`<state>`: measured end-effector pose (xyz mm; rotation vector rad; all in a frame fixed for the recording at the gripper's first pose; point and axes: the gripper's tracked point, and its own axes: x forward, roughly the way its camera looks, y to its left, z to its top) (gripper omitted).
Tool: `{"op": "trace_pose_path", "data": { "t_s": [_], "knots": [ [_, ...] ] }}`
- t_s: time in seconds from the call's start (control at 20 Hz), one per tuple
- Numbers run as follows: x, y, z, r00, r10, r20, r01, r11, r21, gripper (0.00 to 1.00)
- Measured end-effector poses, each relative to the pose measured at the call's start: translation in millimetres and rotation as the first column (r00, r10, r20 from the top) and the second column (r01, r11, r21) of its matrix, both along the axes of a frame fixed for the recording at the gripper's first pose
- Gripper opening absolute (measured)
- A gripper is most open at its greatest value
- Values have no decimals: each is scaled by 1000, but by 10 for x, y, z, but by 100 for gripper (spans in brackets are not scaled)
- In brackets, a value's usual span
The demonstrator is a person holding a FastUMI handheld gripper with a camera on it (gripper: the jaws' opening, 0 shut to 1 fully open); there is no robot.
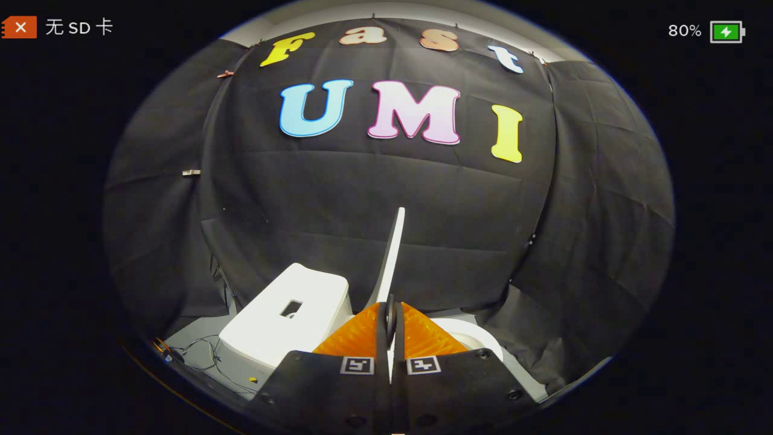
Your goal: Open the toilet lid.
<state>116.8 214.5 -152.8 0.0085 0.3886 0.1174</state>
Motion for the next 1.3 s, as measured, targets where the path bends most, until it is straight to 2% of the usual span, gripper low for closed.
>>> {"op": "trace_pose_path", "data": {
  "t_s": [0.75,1.0,1.15,1.25,1.3],
  "knots": [
    [-156,1397,45,988,143,65,-135,984,-118,5],
    [-174,1582,23,985,153,82,-136,973,-186,5],
    [-172,1518,52,987,122,106,-97,972,-216,5],
    [-157,1546,18,986,119,113,-92,972,-216,10],
    [-176,1589,7,985,134,111,-109,972,-206,25]
  ]
}}
